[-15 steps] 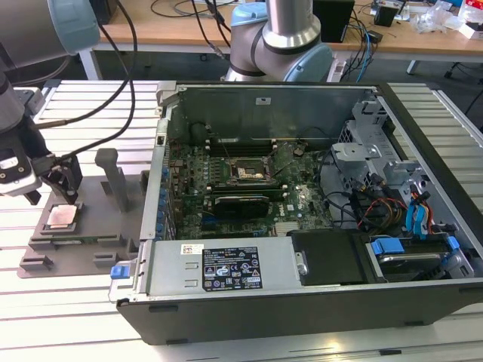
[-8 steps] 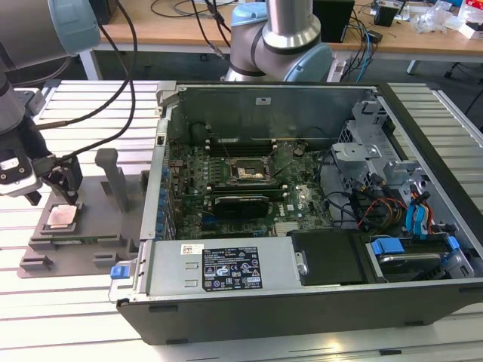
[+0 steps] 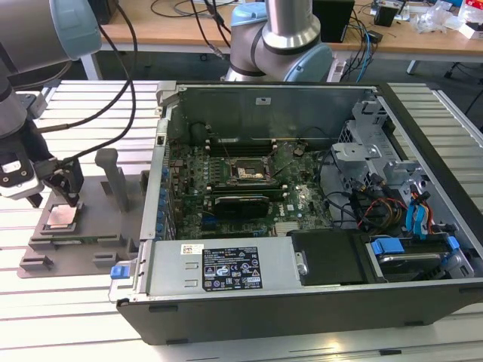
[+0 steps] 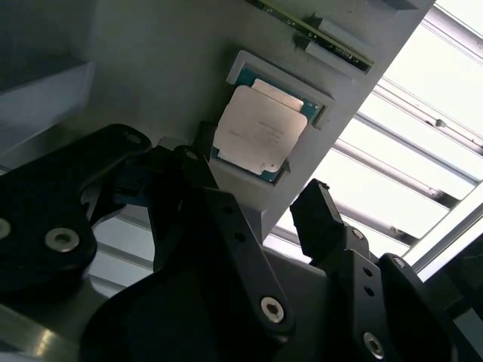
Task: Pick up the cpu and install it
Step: 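Pick up the cpu and move it towards the insertion slot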
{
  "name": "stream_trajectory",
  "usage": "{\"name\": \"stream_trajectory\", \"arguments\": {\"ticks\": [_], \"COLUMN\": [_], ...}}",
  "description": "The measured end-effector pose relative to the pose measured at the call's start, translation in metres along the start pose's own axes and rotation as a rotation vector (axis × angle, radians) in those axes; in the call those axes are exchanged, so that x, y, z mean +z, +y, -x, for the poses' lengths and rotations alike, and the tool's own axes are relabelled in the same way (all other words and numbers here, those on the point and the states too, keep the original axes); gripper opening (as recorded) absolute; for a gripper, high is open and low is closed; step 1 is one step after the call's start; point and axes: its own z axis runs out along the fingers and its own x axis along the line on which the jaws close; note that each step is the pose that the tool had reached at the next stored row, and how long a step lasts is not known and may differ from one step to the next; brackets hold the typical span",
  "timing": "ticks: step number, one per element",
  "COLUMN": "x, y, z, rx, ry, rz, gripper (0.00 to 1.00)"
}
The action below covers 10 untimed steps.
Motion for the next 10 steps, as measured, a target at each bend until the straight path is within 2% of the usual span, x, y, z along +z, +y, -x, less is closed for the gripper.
{"name": "stream_trajectory", "arguments": {"ticks": [6,10], "x": [0.0031,0.0086], "y": [0.0000,0.0000], "z": [-0.0001,-0.0002], "rx": [0.000,0.000], "ry": [0.0000,-0.0001], "rz": [0.0001,0.0001], "gripper": [0.68,0.68]}}
